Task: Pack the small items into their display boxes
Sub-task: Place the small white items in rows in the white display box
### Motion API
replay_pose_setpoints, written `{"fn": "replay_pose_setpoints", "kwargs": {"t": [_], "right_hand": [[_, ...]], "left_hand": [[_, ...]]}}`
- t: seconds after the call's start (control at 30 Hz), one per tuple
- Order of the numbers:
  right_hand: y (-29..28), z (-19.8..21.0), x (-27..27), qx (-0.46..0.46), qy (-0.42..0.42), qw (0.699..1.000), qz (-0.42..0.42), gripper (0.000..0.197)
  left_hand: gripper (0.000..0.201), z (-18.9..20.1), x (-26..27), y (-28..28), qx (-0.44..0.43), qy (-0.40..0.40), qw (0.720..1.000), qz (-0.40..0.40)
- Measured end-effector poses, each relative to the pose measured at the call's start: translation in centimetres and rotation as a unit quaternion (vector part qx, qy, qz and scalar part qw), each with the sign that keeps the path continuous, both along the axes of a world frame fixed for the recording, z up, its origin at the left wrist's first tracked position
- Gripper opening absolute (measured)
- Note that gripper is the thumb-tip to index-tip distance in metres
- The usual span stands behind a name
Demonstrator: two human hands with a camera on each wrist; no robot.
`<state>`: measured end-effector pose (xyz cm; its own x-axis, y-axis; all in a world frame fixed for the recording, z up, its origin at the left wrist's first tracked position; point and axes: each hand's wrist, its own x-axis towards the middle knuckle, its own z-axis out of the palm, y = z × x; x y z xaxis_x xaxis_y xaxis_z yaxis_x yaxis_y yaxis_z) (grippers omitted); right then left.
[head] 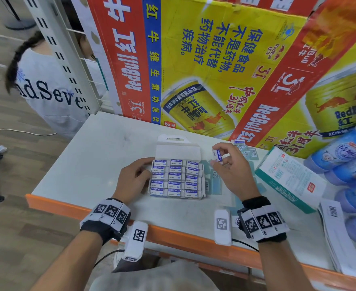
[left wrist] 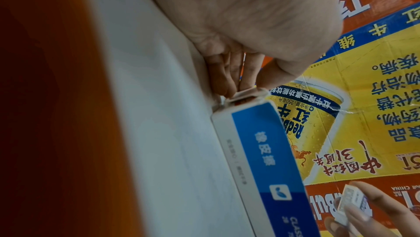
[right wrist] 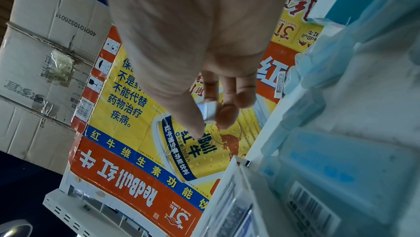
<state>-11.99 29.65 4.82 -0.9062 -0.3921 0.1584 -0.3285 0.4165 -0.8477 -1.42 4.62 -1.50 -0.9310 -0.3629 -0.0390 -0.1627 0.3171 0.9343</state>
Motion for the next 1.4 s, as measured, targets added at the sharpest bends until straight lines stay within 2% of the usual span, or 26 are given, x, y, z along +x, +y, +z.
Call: {"fn": "replay_pose_setpoints", "kwargs": {"t": [0.3, 0.4, 0.5, 0.63, 0.87, 1.1, 1.4], "right_hand": [[0.3, -0.4, -0.1, 0.014, 0.019, 1.000, -0.014, 0.033], [0.3, -0.4, 0.0, 0.012, -0.007, 1.000, -0.010, 0.037], [0.3, -0.5, 0.2, 0.034, -0.014, 0.999, -0.005, 0.025], [-0.2, -0.9, 0.7, 0.105, 0.009, 0.993, 0.049, 0.016], [-1.3, -1.4, 1.9, 0.173, 0.027, 0.977, 0.121, 0.021], [-2.4, -1.6, 2.5, 0.201, 0.007, 0.973, 0.115, 0.022], [-2.5, -1.6, 2.2, 0.199, 0.001, 0.974, 0.105, 0.009]], "left_hand": [[0.039, 0.3, 0.0, 0.2, 0.006, 0.002, 1.000, -0.001], [0.039, 0.2, 0.0, 0.1, 0.003, 0.002, 1.000, -0.003], [0.038, 0.1, 0.0, 0.1, 0.000, 0.001, 1.000, -0.003], [0.038, 0.2, 0.0, 0.0, -0.004, 0.005, 1.000, -0.004], [0.039, 0.1, 0.0, 0.0, 0.000, -0.006, 1.000, -0.004], [0.040, 0.3, 0.2, 0.0, -0.009, -0.021, 1.000, 0.006], [0.043, 0.6, 0.2, 0.2, 0.008, -0.035, 0.999, 0.017]]}}
